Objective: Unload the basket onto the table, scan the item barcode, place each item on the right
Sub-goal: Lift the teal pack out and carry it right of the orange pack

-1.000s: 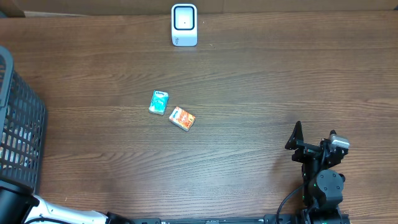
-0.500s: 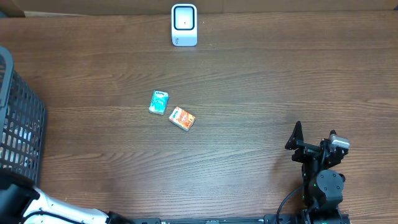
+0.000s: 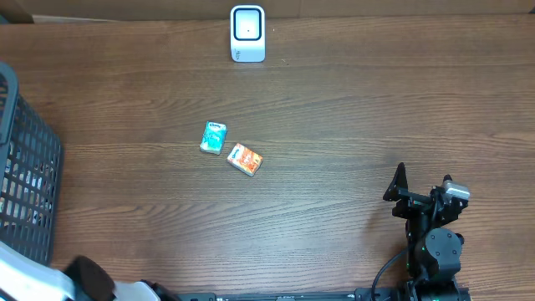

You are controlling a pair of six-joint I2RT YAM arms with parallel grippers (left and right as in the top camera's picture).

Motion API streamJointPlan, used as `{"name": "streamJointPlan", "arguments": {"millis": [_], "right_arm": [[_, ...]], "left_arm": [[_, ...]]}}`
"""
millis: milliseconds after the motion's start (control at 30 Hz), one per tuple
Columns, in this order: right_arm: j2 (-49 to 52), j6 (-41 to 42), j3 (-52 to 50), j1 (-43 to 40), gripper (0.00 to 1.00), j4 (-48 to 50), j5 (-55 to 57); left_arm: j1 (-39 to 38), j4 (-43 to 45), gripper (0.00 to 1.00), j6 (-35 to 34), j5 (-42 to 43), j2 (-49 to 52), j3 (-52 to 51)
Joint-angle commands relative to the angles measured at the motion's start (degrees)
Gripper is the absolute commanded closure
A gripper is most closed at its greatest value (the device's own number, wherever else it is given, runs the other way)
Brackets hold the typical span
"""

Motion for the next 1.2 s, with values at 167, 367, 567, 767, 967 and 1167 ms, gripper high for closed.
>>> {"name": "streamJointPlan", "arguments": {"millis": [167, 367, 567, 767, 967, 1167], "right_arm": [[-0.1, 0.2, 0.6, -0.2, 0.0, 0.2, 0.2], [-0.1, 0.2, 0.6, -0.2, 0.0, 0.2, 0.2], [-0.1, 0.1, 0.6, -0.2, 0.0, 0.2, 0.2], [-0.1, 0.1, 0.6, -0.2, 0.0, 0.2, 0.2], [-0.1, 0.1, 0.6, -0.2, 0.0, 0.2, 0.2], [-0.1, 0.1, 0.6, -0.2, 0.0, 0.2, 0.2]], "left_arm": [[-22.3, -4.8, 0.96, 3.8, -4.1, -2.1, -0.3], [-36.3, -7.1, 0.96, 4.6, -15.0, -0.1, -6.7], [-44.7, -4.4, 0.96, 4.6, -17.7, 1.8, -16.3], [-50.3, 1.9, 0.96, 4.5, -17.5, 3.3, -29.4], [-55.5, 11.0, 0.96, 4.2, -15.0, 4.1, -42.2], [-59.0, 18.0, 0.96, -0.9, -15.2, 4.1, -50.4]]}}
